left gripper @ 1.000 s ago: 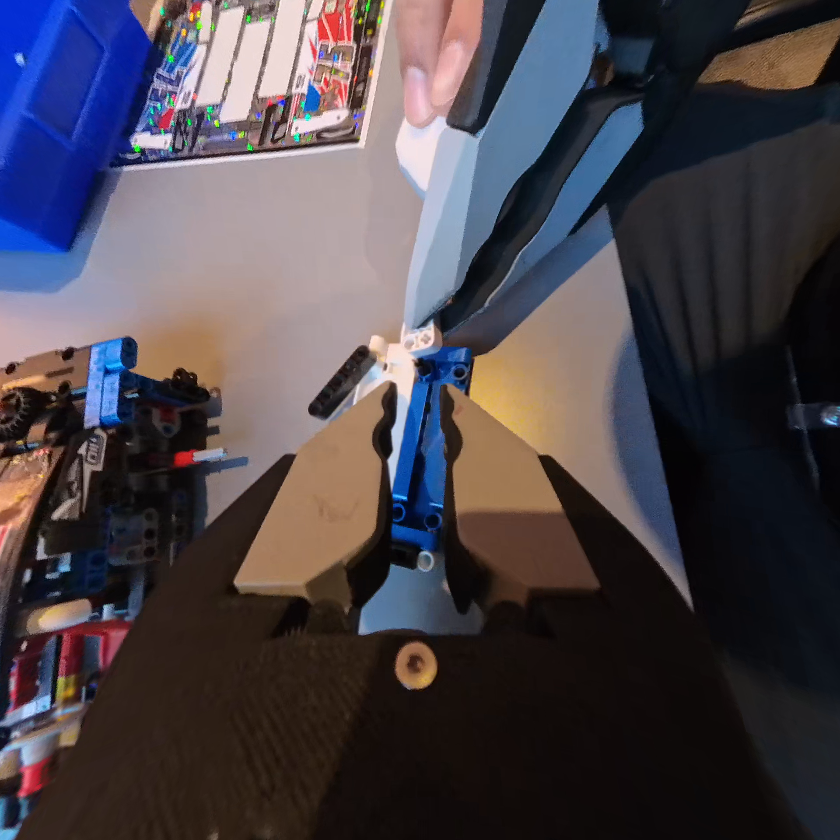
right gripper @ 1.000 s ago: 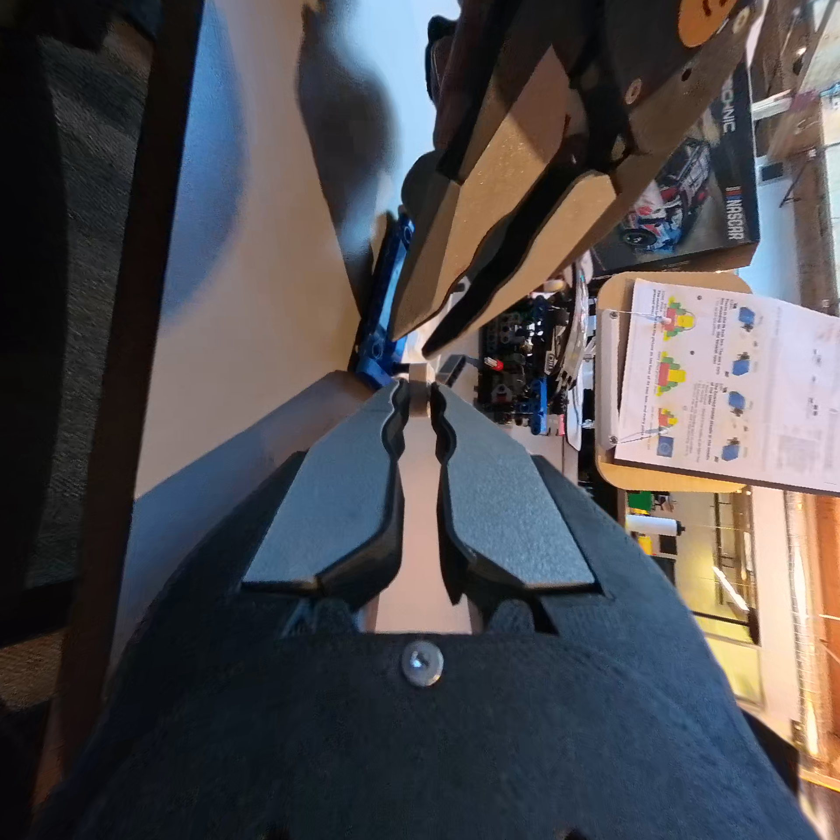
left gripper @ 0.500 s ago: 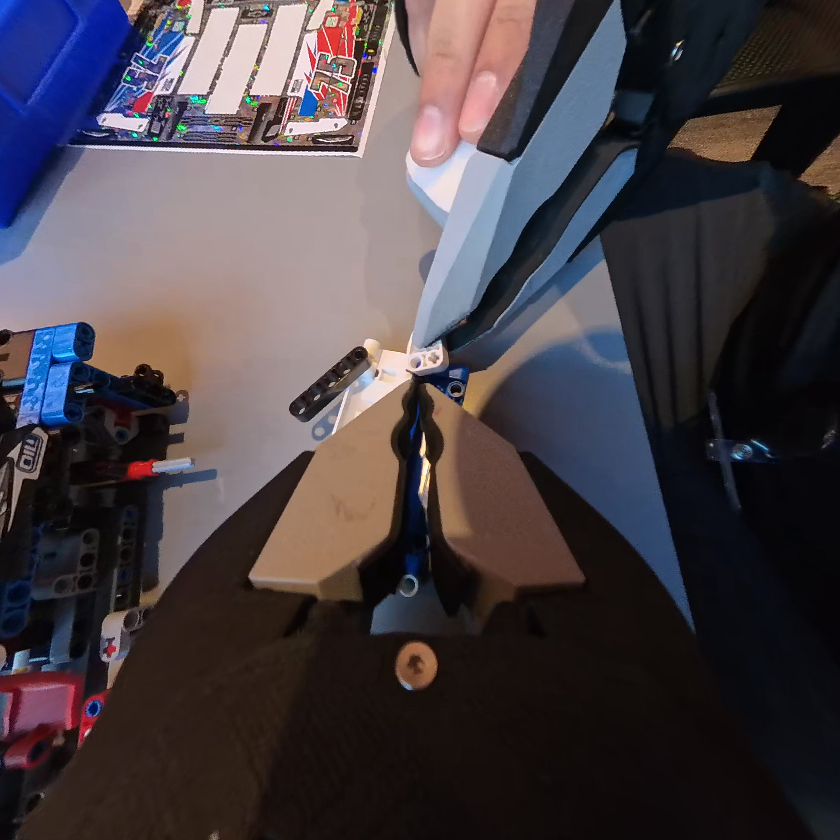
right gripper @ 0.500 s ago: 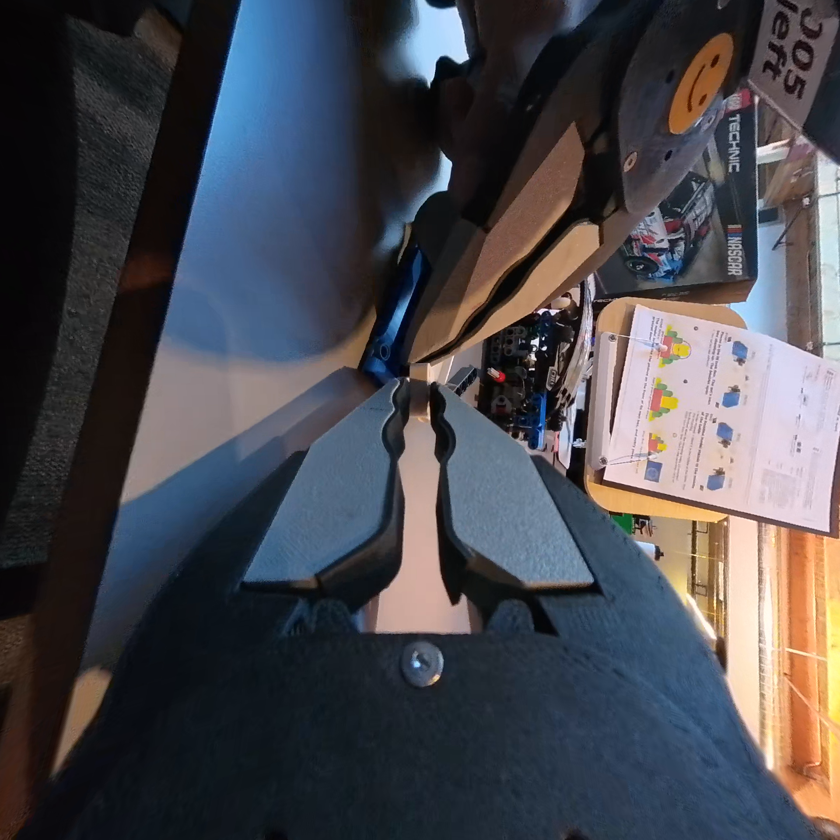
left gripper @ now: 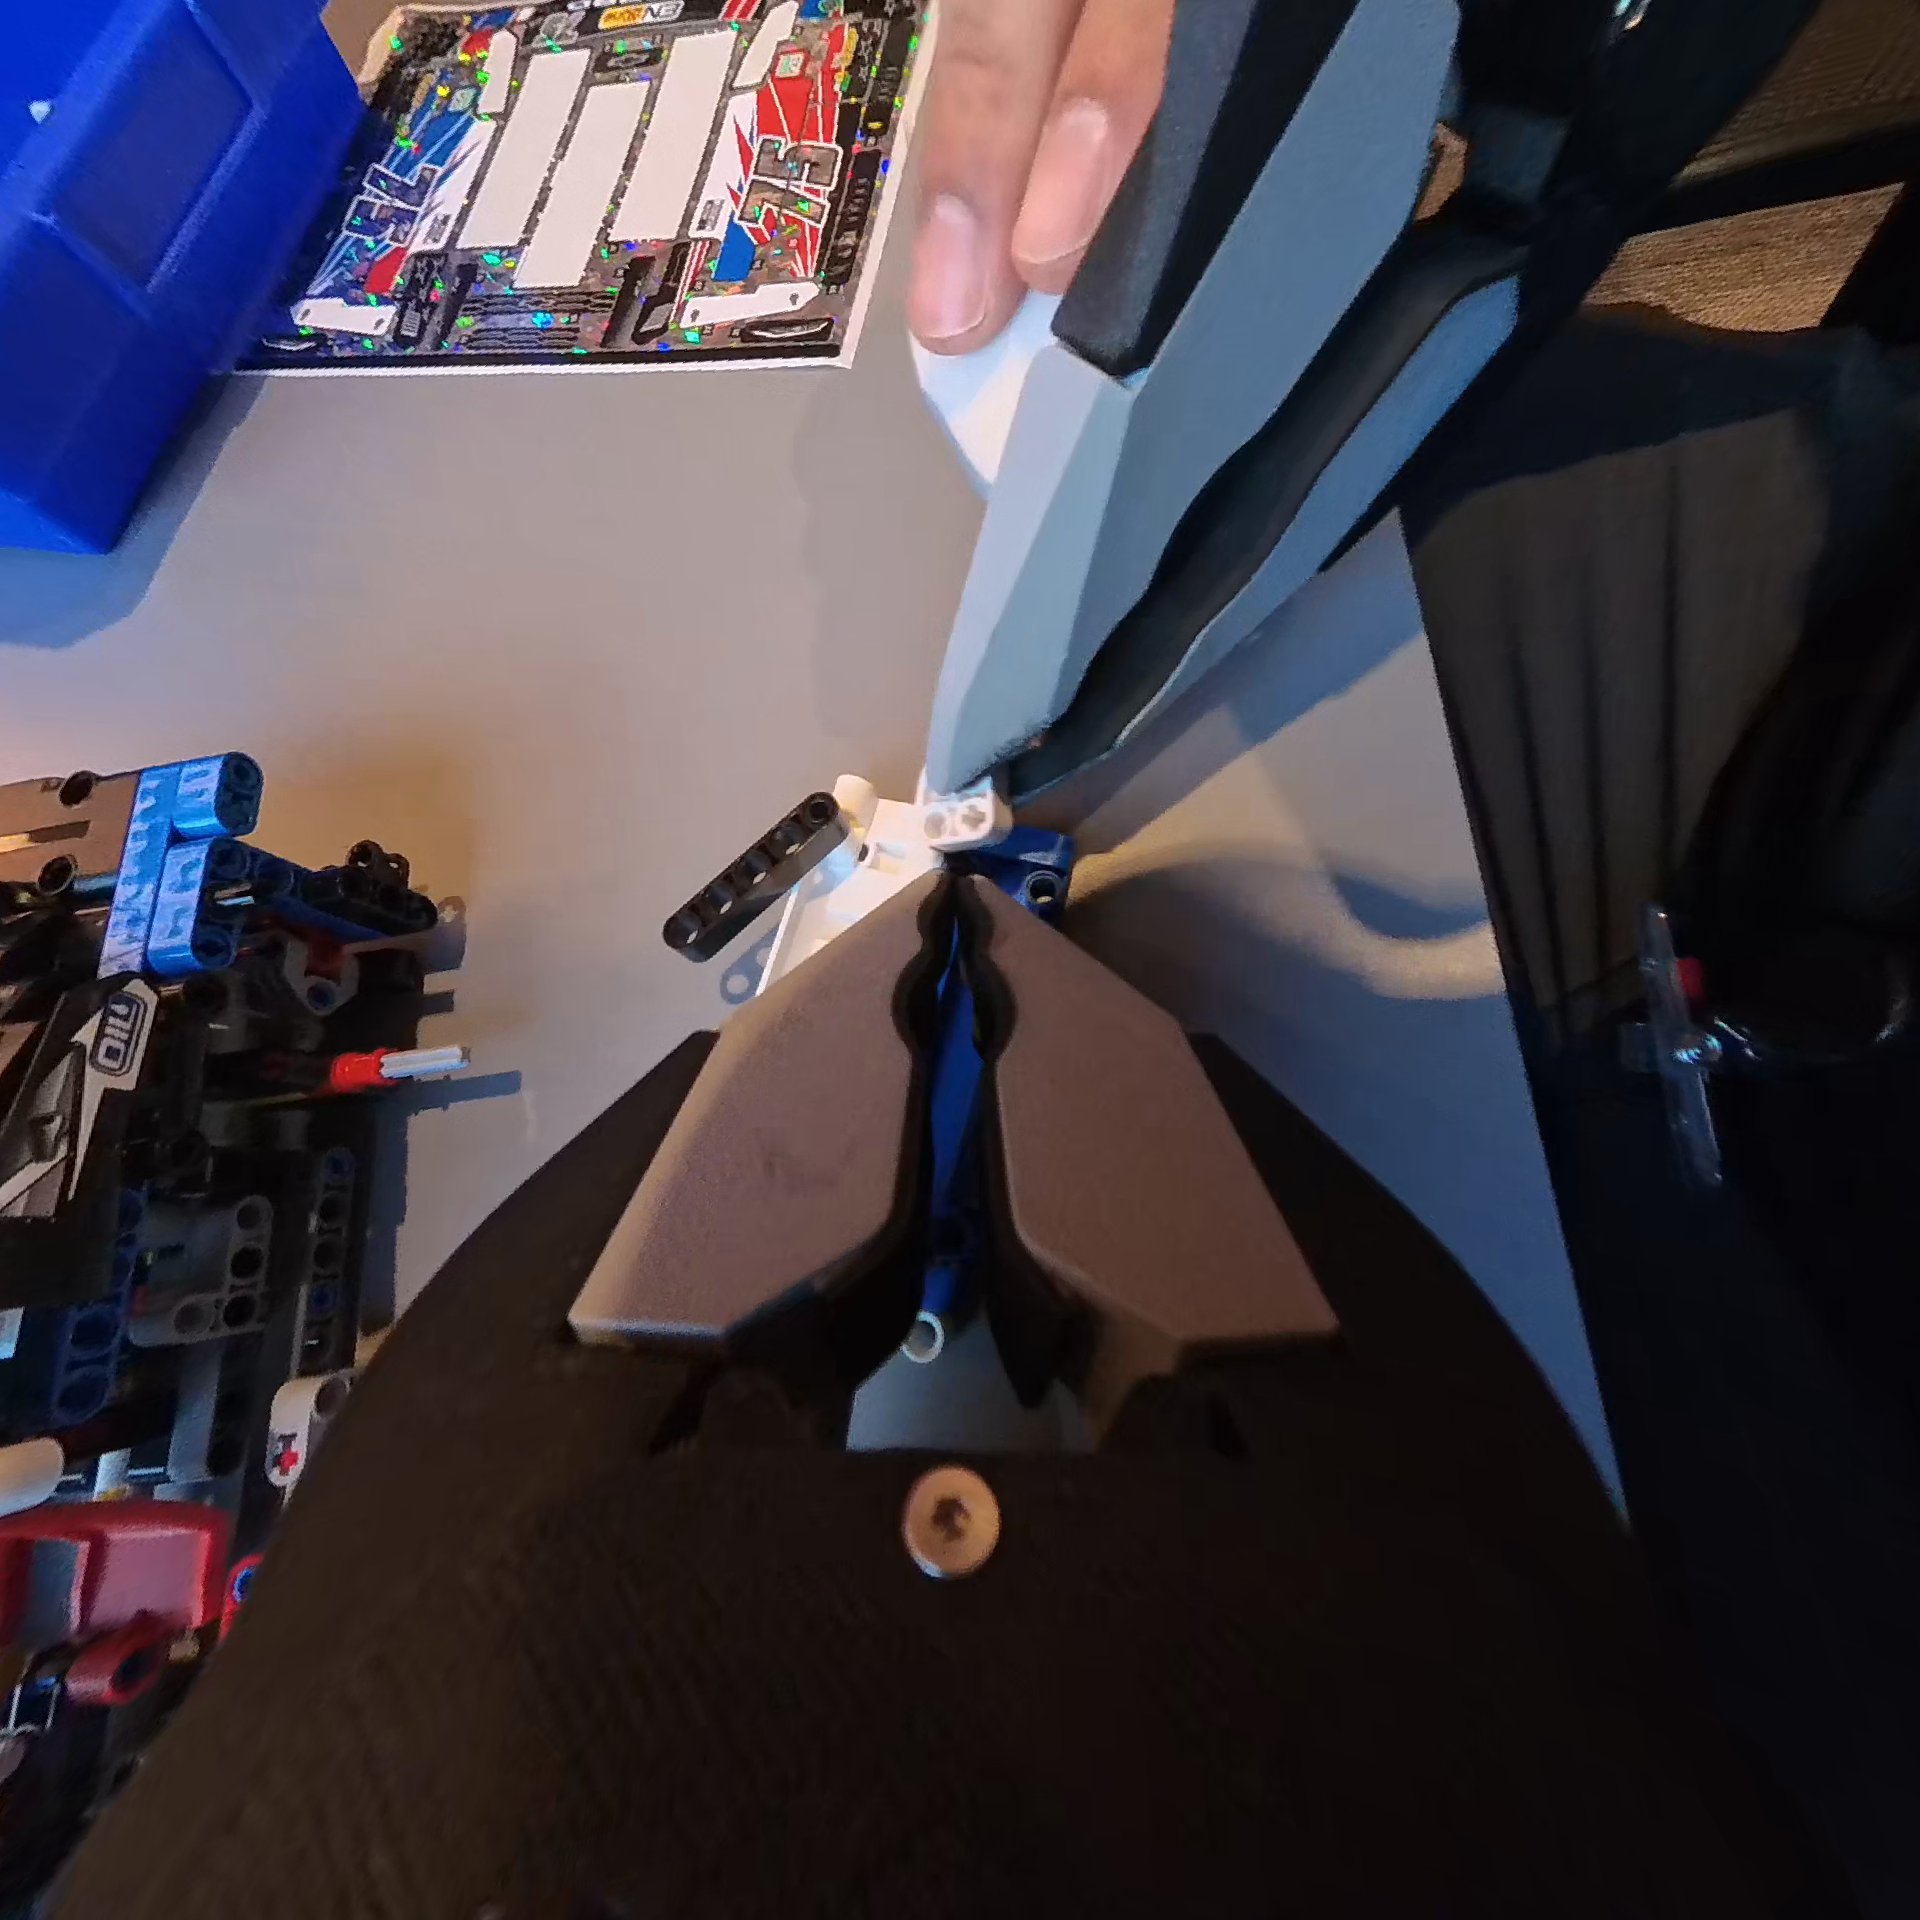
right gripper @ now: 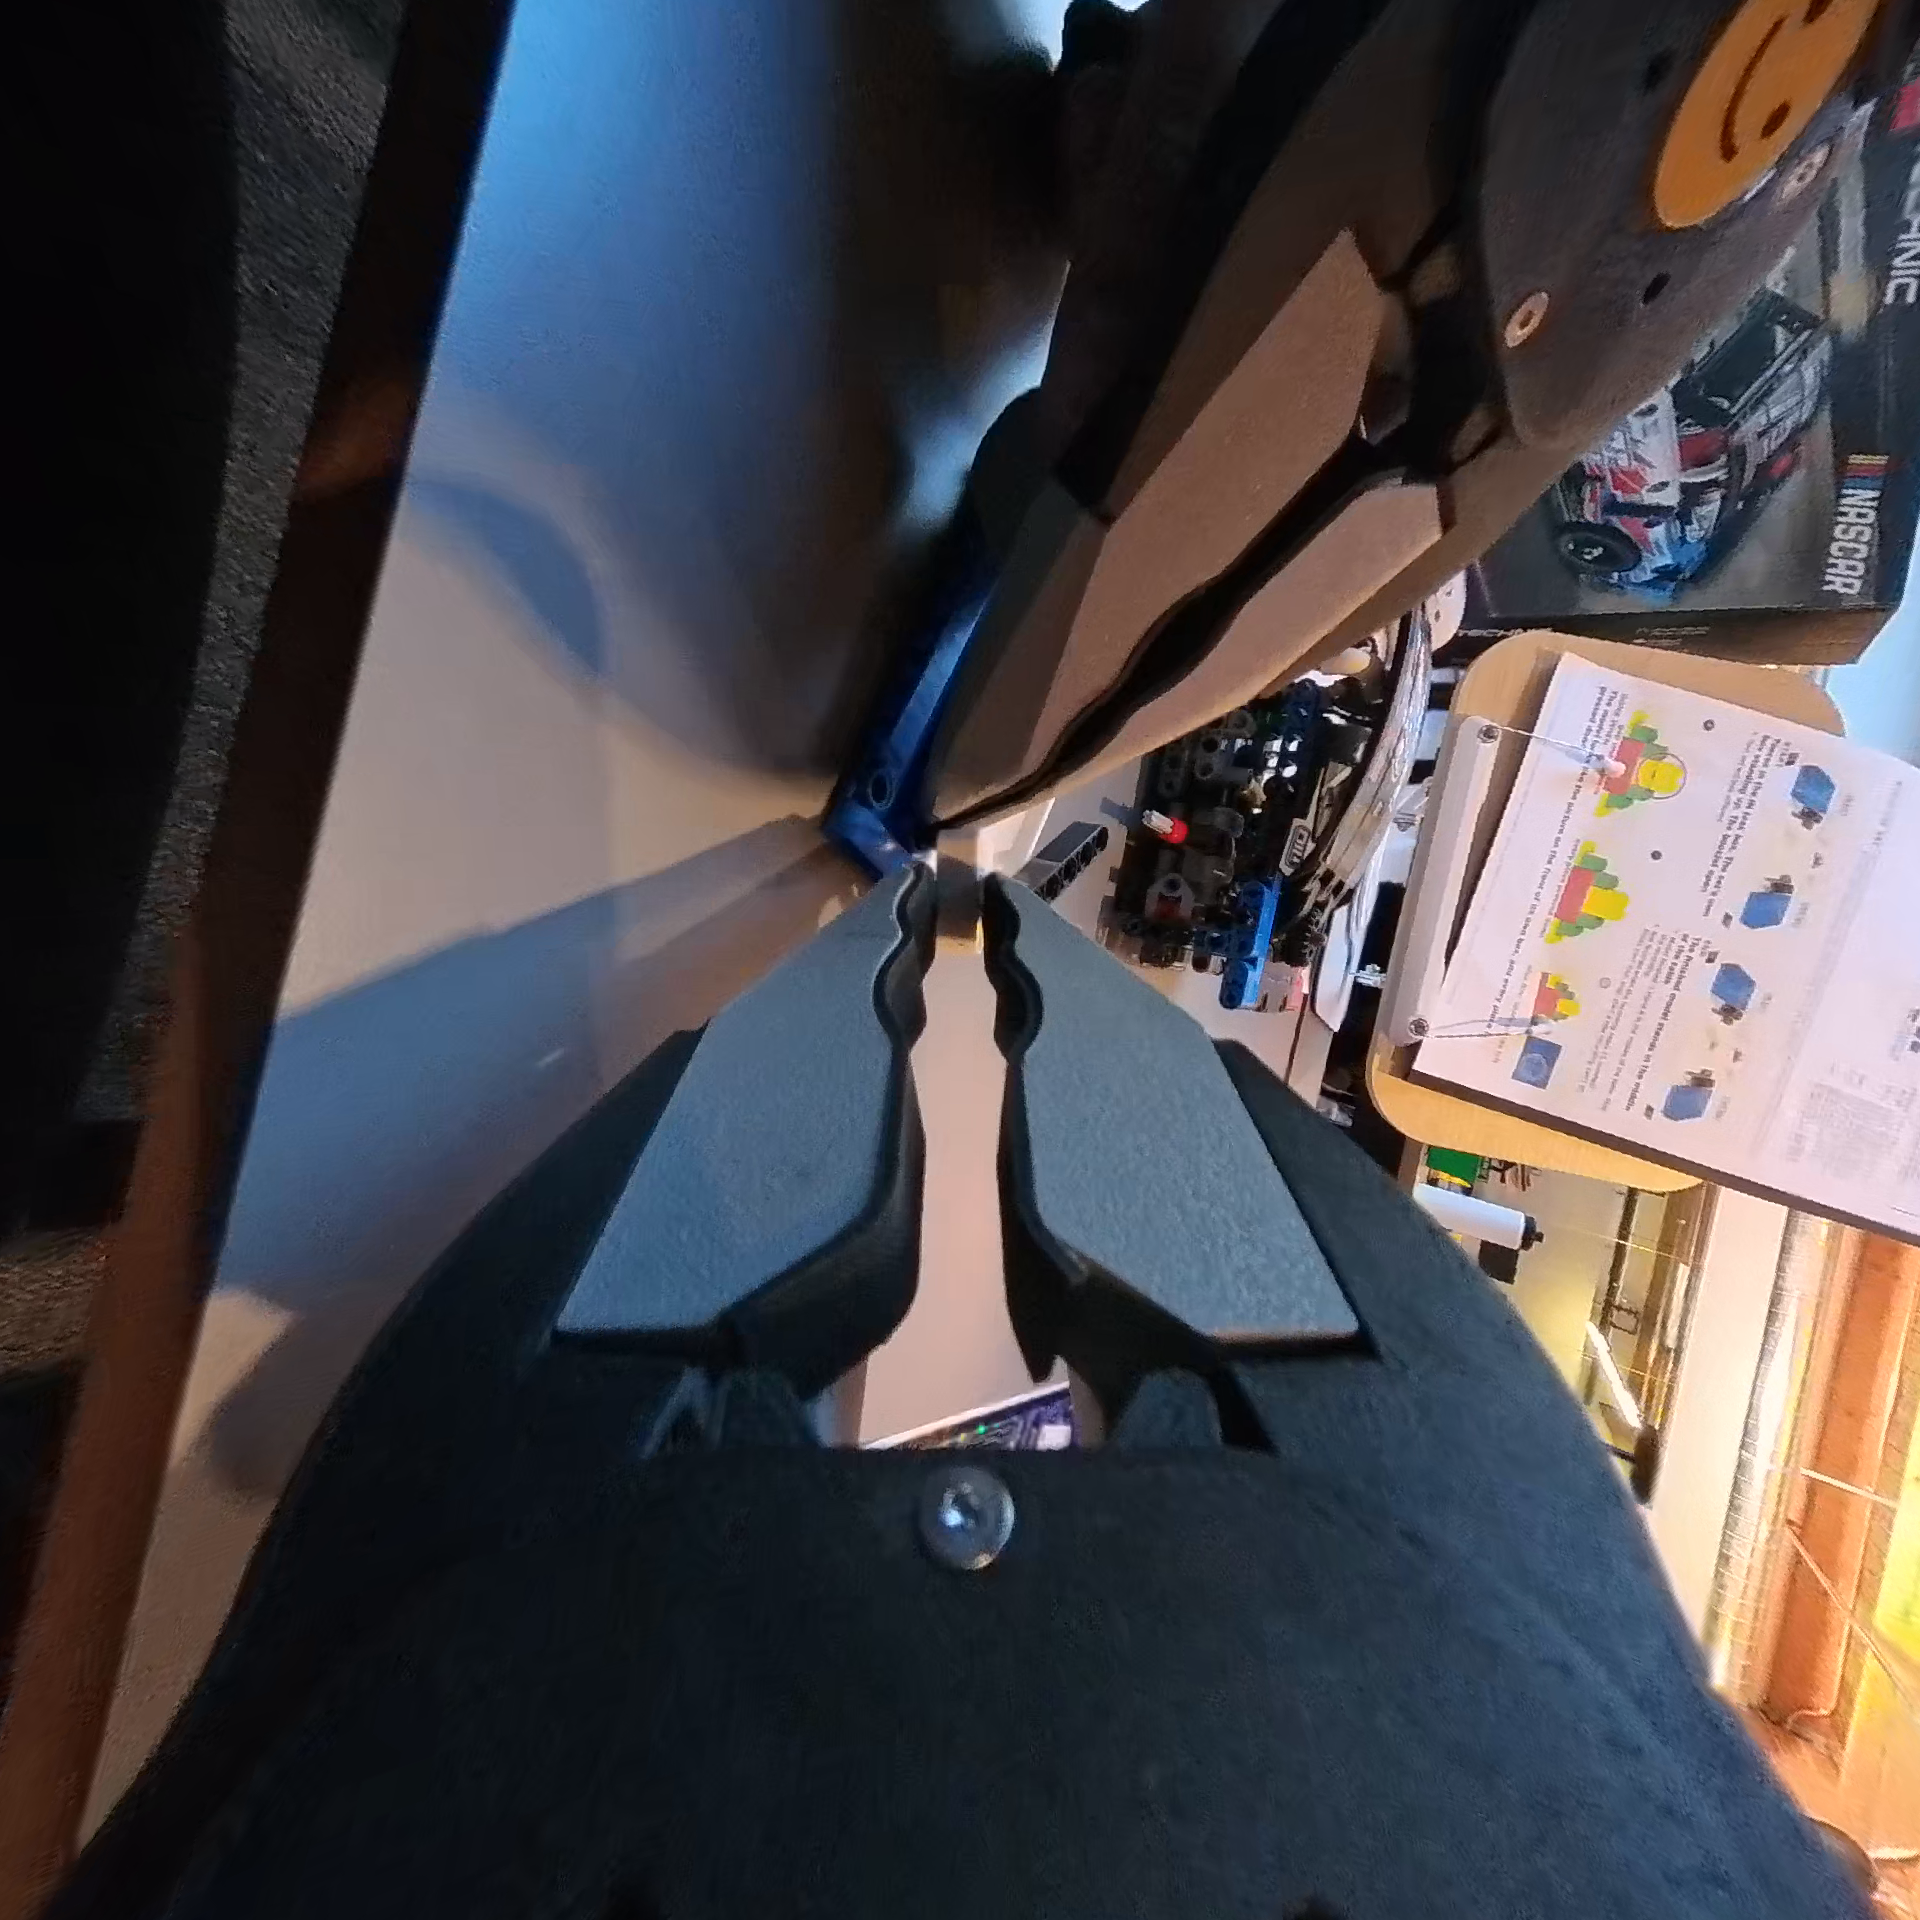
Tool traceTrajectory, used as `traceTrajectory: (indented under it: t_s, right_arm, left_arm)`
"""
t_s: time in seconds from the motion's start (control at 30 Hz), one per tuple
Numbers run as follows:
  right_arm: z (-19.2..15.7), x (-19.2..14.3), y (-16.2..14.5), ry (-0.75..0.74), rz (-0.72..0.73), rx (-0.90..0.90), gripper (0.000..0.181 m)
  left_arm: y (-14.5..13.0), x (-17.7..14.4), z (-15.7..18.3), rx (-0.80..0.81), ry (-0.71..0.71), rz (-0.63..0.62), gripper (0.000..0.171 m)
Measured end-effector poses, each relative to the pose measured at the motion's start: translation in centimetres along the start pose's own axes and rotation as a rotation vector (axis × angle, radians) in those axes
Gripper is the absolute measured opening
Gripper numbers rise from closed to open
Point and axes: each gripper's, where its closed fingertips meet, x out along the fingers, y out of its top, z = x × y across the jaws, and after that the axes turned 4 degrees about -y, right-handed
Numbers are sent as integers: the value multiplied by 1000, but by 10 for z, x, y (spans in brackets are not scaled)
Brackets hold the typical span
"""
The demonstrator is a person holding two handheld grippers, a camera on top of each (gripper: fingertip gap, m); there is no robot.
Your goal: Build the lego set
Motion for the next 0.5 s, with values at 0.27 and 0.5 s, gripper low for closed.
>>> traceTrajectory:
  t_s: [0.27,0.5]
  right_arm:
    - [2,-1,1,-35,21,-44,6]
    - [7,-2,-2,-66,55,135,6]
  left_arm:
    - [0,0,1,9,3,1,0]
    - [-1,0,-1,55,73,-17,12]
